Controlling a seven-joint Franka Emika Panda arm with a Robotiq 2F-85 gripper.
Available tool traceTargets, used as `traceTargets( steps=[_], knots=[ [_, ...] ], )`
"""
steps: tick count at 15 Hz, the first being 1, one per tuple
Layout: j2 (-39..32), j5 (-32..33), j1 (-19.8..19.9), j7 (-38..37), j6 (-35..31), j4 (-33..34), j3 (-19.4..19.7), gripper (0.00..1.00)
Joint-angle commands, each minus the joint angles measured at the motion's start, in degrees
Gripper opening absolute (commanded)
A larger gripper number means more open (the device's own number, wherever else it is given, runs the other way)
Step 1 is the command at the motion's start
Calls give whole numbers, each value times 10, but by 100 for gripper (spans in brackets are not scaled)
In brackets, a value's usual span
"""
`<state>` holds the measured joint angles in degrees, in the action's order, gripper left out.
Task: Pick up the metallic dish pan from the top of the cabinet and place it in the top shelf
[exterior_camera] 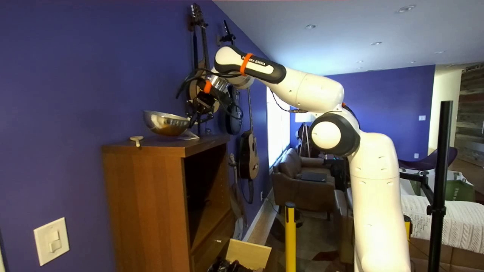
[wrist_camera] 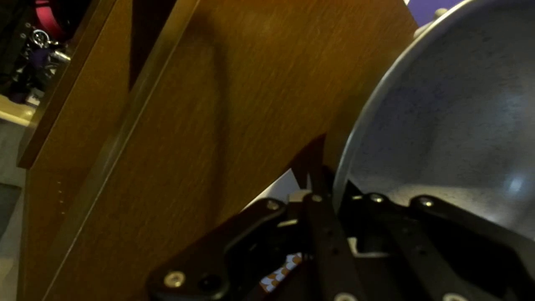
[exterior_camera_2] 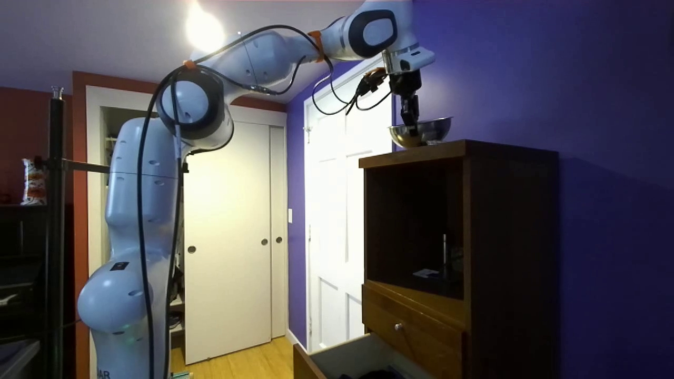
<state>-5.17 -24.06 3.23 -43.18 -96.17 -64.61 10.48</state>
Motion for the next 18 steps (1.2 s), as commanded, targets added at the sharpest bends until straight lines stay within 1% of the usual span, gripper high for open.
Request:
traceTargets(
  steps=[1, 5, 8, 11, 14, 15, 18],
  knots=[
    [51, -19, 3, 96, -13, -39, -1, 2],
    [118, -41, 5, 200, 14, -96, 3, 2],
    [172, -42, 5, 259, 49, -150, 10, 2],
    [219, -33, 6, 294, 78, -203, 18, 2],
    [263, -8, 11, 311, 110, -264, 25, 2],
    [270, -1, 27, 315, 122, -278, 17, 2],
    [301, 24, 40, 321, 145, -338, 8, 2]
  ],
)
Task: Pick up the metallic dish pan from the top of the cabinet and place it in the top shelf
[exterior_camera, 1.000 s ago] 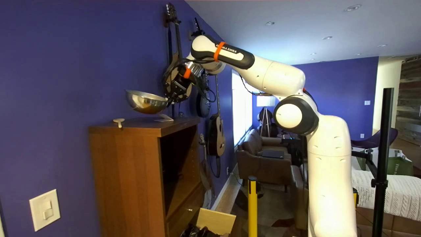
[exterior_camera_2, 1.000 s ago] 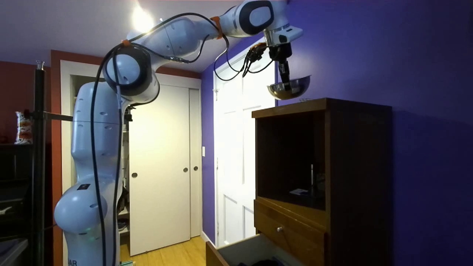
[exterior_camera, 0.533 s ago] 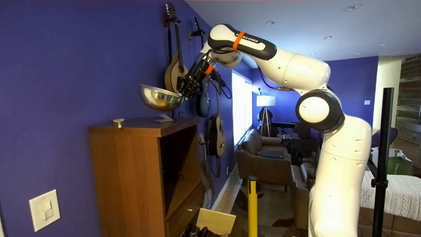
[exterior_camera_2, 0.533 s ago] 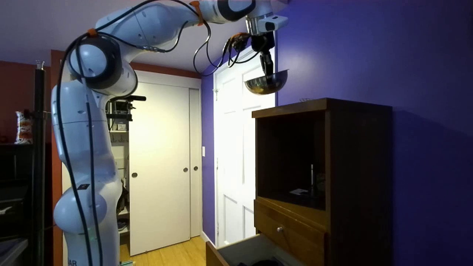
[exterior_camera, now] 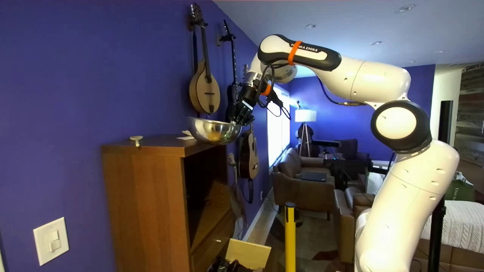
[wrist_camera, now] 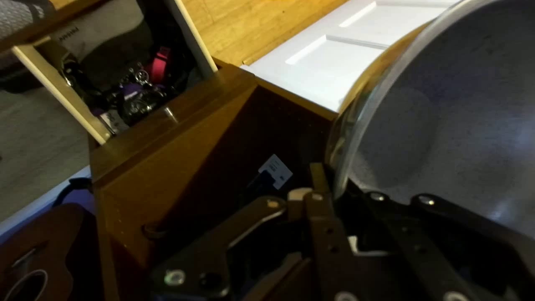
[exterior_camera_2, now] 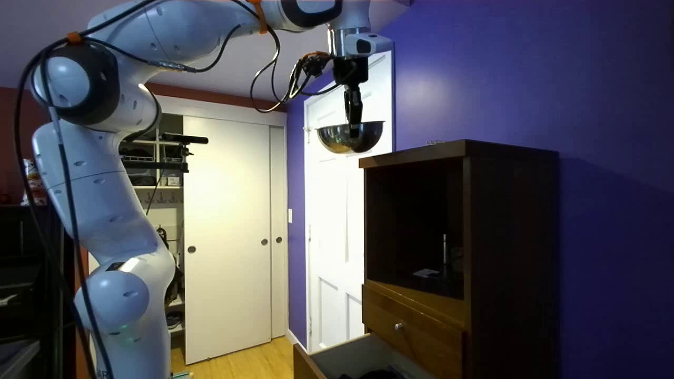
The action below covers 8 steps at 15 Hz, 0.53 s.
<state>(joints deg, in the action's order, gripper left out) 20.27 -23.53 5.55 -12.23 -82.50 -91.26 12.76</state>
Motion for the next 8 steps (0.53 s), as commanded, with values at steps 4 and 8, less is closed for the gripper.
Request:
traceTargets(
  steps=[4, 8],
  knots=[
    [77, 51, 33, 1, -5, -154, -33, 2],
    [103, 91, 52, -36, -40, -241, -61, 2]
  ],
)
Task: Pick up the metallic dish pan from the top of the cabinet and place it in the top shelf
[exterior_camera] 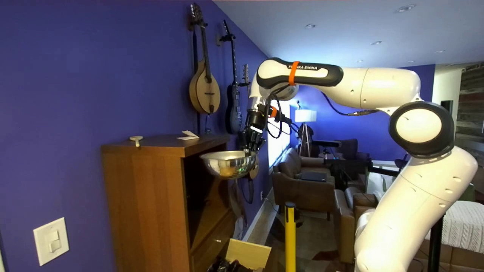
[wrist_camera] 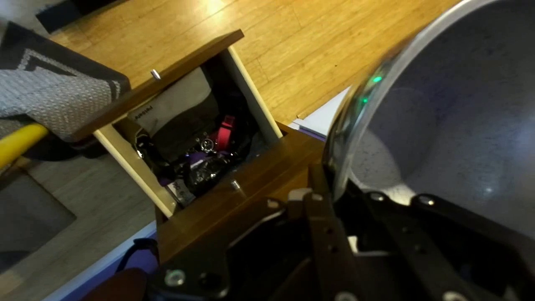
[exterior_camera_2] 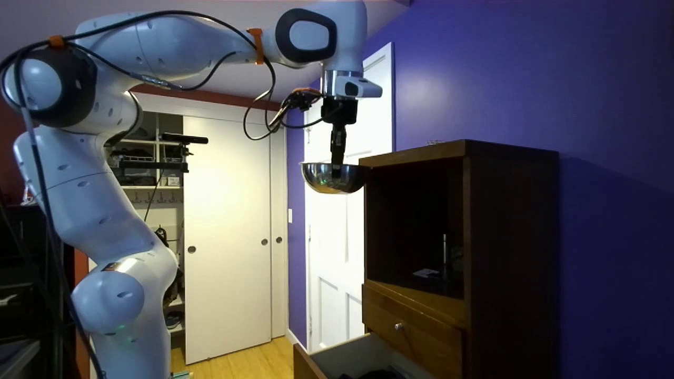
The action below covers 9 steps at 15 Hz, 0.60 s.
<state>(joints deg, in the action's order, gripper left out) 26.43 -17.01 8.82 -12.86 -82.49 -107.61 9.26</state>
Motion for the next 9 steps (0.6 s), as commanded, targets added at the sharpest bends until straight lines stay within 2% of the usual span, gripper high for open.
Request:
traceTargets(
  steps=[1, 7, 8, 9],
  knots=[
    [47, 29, 24, -41, -54, -102, -31, 2],
    [71, 26, 52, -129, -195, -253, -51, 2],
    [39, 26, 37, -99, -148, -200, -41, 2],
    [39, 26, 38, -100, -158, -216, -42, 7]
  ],
)
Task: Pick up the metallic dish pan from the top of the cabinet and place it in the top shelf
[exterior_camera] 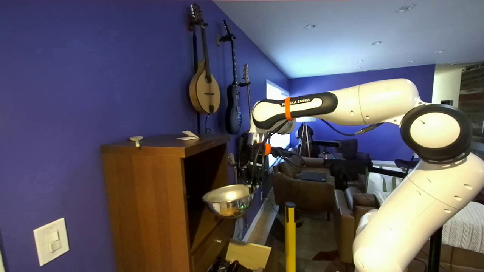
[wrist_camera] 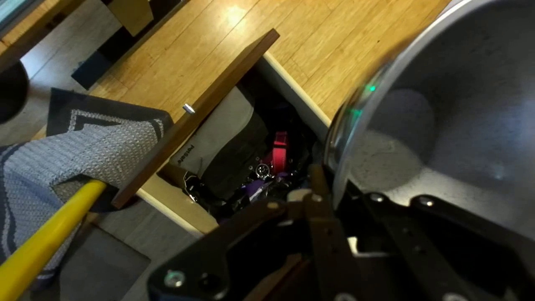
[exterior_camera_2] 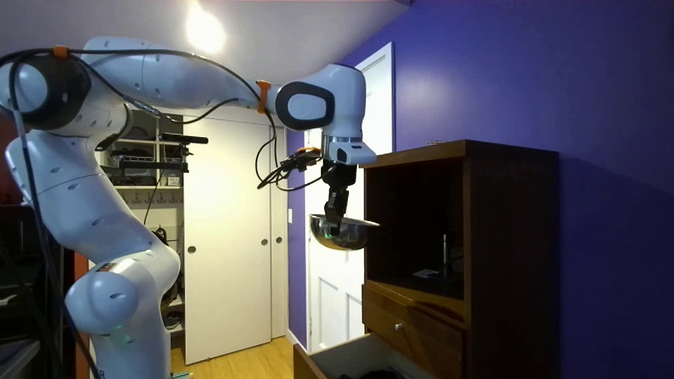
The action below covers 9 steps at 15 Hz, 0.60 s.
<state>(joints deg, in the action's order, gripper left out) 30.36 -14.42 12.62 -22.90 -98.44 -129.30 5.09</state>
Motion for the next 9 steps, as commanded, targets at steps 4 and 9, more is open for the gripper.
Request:
traceTargets(
  steps=[4, 9],
  knots=[
    [-3, 0, -1, 1, 2, 6, 0, 7],
    [-18, -4, 0, 5, -4, 12, 5, 2]
  ],
)
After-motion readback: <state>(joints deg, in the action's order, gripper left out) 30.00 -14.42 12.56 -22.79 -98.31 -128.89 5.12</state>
